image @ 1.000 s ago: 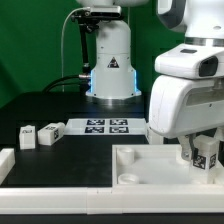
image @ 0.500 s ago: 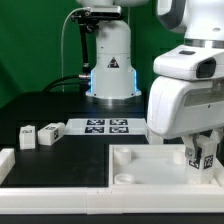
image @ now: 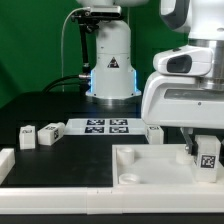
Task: Assemble one leg
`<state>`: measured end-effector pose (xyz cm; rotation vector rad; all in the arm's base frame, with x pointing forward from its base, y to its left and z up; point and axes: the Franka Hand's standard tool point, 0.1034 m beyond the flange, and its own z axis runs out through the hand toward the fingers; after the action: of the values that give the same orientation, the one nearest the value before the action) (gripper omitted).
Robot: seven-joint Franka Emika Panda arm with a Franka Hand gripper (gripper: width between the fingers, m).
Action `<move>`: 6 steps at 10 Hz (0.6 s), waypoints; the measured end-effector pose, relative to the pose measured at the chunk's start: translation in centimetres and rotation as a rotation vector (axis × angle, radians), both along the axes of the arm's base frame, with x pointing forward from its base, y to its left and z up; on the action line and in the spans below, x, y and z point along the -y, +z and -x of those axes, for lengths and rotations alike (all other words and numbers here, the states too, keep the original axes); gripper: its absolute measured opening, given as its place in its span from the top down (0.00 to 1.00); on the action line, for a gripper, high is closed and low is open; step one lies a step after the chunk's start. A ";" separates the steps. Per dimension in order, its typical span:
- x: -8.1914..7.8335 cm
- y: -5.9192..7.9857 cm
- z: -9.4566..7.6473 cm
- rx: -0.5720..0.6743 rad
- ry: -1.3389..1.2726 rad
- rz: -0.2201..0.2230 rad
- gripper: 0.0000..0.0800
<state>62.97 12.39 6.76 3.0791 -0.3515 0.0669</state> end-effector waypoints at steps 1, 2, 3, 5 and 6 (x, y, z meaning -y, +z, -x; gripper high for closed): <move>-0.1 0.0 0.0 0.009 -0.131 -0.005 0.63; -0.1 0.0 0.0 0.019 -0.275 -0.005 0.63; -0.2 0.1 0.0 0.028 -0.400 0.000 0.63; -0.1 0.1 0.0 0.043 -0.588 0.000 0.63; -0.1 0.1 0.0 0.043 -0.609 -0.002 0.63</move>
Offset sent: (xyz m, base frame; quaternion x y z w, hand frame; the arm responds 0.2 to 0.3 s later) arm -0.0027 0.0015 0.0005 -0.0396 0.0313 0.1972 0.9791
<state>62.94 12.45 6.82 2.8262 -1.2585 0.1096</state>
